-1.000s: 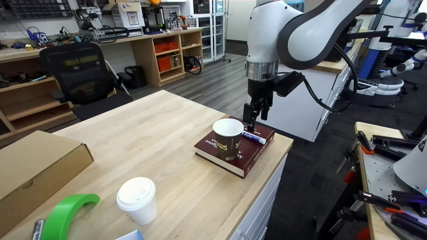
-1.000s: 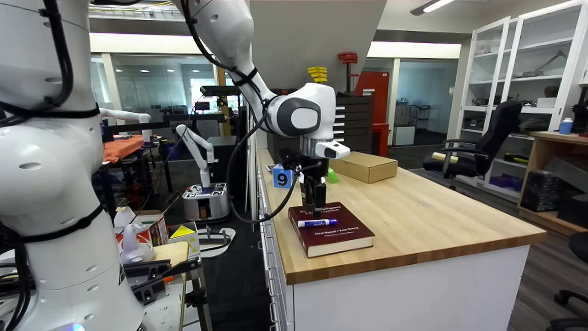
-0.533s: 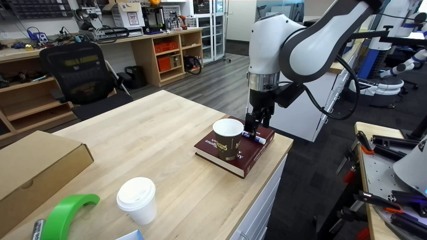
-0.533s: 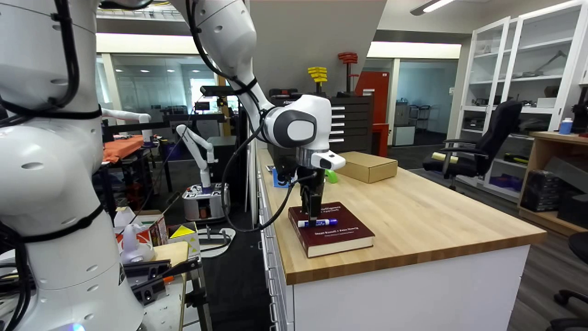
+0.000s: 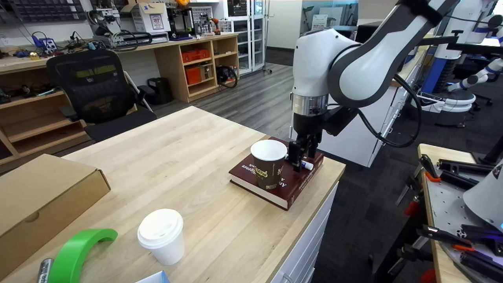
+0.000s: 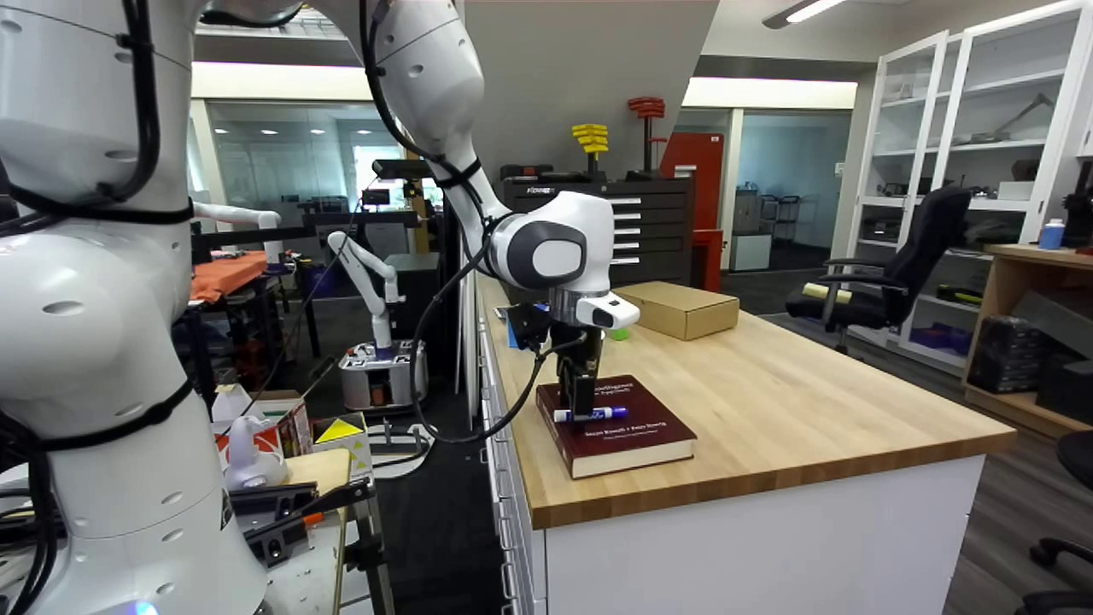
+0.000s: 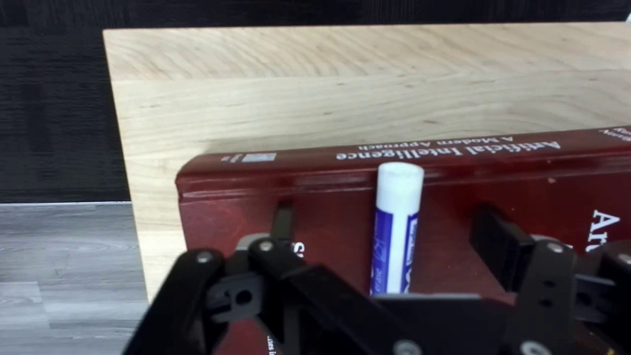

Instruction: Put the marker in the cup

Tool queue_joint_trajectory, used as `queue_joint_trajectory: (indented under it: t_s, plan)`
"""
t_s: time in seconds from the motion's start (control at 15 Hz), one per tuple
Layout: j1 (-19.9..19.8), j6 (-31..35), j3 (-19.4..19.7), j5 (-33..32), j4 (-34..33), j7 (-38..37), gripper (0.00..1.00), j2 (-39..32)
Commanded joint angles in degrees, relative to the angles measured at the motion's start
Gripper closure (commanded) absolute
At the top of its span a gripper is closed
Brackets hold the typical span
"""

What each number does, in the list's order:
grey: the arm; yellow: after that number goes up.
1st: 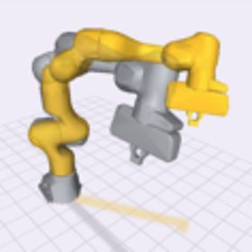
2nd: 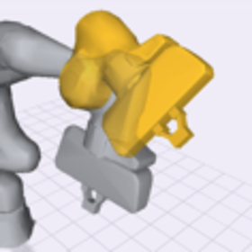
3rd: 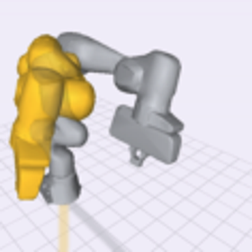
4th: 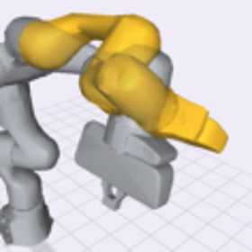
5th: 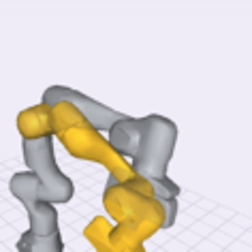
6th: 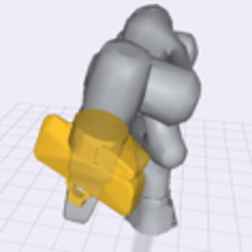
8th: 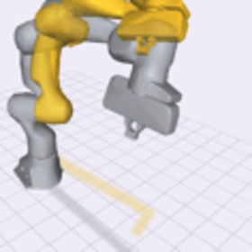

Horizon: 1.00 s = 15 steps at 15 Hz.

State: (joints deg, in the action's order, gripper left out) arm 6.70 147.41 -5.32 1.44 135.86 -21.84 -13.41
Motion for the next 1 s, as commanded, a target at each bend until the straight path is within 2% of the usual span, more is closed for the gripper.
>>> queue_joint_trajectory:
  t_s: [0.0, 0.33, 0.6, 0.67, 0.8, 0.93]
  plan:
    - [0.84, 2.39, 0.59, 1.34, 2.16, -0.21, 0.39, 1.38]
    - [0.47, 3.43, 0.44, 2.70, 3.05, 0.51, 0.72, 2.72]
    - [-0.24, 4.02, -0.34, 6.42, 3.08, 3.12, 0.98, 2.87]
    - [-0.40, 4.12, -0.48, 7.43, 3.11, 3.92, 0.99, 2.93]
    - [-0.37, 3.87, -0.10, 7.80, 3.23, 4.28, 0.95, 3.52]
    - [-0.07, 3.15, 0.83, 6.09, 3.34, 3.42, 0.95, 4.65]
